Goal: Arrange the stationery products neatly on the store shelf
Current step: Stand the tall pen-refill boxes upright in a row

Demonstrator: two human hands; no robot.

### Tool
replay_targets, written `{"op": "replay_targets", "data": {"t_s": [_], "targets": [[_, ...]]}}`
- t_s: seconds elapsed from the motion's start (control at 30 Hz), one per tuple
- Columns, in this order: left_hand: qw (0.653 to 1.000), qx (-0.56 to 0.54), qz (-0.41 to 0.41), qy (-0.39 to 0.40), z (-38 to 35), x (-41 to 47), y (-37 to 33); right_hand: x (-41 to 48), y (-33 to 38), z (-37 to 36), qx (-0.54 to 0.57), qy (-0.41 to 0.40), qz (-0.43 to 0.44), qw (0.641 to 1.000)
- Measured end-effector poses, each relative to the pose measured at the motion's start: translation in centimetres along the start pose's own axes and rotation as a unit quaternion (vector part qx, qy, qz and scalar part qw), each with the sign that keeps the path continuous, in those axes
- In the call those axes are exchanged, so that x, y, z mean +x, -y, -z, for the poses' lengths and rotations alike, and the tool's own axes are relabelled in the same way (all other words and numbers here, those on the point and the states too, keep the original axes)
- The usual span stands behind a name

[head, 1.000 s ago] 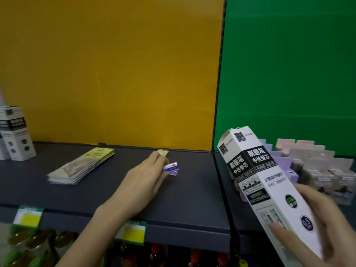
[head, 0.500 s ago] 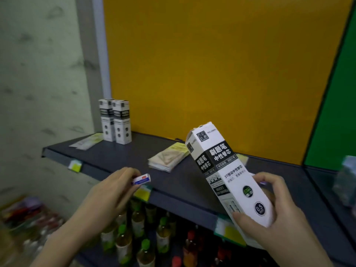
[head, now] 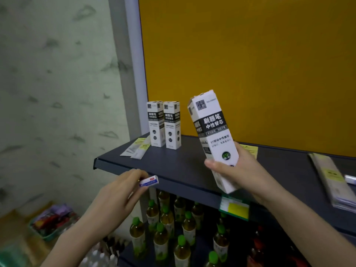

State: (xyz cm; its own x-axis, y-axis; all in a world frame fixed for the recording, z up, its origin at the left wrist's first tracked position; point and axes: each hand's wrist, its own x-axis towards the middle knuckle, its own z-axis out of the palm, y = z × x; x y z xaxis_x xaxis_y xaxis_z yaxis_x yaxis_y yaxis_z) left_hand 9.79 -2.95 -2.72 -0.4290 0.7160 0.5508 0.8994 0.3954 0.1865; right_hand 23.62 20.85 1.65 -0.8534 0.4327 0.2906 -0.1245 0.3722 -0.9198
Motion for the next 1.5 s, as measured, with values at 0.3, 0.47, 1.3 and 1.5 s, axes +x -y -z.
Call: {"op": "replay_targets", "data": {"t_s": [0.3,0.47,1.3,1.5], "targets": [[0.999,-0.017,-0.031,-0.009,-1.2,4.8,6.5,12.3,-0.6,-3.1,-0.03,-0.045,-0.007,0.998],[0.998,-0.013,-0.059,-0.005,-2.5,8.9,9.3,18.6,-2.9,-3.5,-0.116,-0.032,-0.024,0.992],[0.986,-0.069,-0.14,0.061,-5.4,16.4,16.4,24.7,-5.6,-4.4,-0.189,0.009,-0.096,0.977],[0.985,-0.068,-0.144,0.06,-4.9,16.4,17.5,24.5,-5.6,-4.8,-0.19,-0.007,-0.109,0.976]]}}
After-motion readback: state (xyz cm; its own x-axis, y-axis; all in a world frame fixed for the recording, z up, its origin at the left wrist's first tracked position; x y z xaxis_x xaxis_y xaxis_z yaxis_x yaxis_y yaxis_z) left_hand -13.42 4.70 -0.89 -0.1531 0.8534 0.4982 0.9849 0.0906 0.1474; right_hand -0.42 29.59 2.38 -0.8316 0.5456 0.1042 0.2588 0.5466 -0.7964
